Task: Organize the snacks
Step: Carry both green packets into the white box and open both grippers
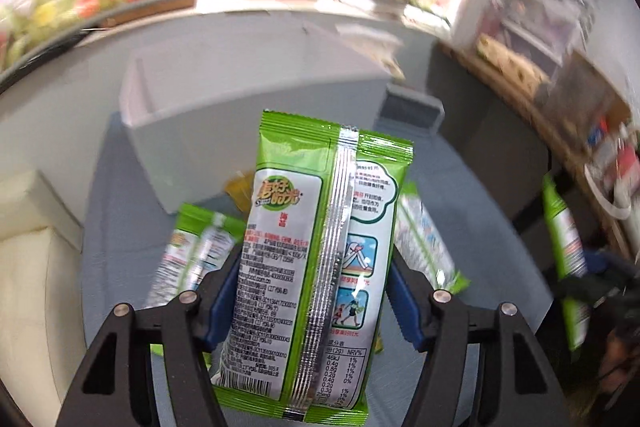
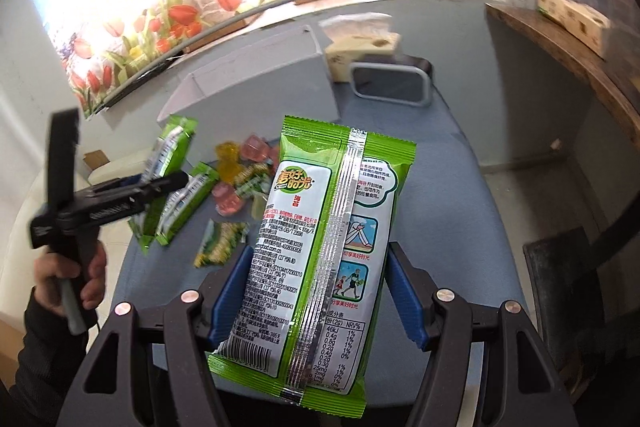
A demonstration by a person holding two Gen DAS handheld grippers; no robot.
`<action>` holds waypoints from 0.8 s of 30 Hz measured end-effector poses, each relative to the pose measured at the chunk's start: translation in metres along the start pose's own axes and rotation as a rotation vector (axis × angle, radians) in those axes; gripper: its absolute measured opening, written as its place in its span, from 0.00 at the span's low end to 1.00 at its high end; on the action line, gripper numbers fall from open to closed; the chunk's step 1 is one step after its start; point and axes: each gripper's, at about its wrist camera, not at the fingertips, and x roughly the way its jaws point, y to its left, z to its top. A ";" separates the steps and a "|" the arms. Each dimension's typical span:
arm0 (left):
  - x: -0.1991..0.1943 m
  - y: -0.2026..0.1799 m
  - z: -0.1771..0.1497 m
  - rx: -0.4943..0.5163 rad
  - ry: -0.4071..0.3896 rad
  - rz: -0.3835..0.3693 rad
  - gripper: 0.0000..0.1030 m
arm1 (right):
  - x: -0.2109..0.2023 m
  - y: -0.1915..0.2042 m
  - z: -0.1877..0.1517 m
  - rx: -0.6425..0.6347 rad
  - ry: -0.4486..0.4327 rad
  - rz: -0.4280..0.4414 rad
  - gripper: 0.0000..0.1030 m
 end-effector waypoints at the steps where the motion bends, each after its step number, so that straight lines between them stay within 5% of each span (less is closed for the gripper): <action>1: -0.006 0.003 0.007 -0.031 -0.017 0.020 0.68 | 0.003 0.003 0.004 -0.011 -0.002 0.005 0.69; 6: -0.038 0.027 0.056 -0.175 -0.111 0.034 0.69 | 0.029 0.026 0.061 -0.091 -0.049 0.054 0.69; 11: -0.025 0.056 0.114 -0.250 -0.148 0.005 0.70 | 0.065 0.052 0.137 -0.185 -0.114 0.066 0.69; 17: 0.023 0.090 0.165 -0.319 -0.108 -0.021 0.70 | 0.140 0.077 0.228 -0.228 -0.055 0.057 0.69; 24: 0.062 0.122 0.191 -0.331 -0.079 0.000 0.76 | 0.192 0.084 0.263 -0.235 -0.006 0.038 0.70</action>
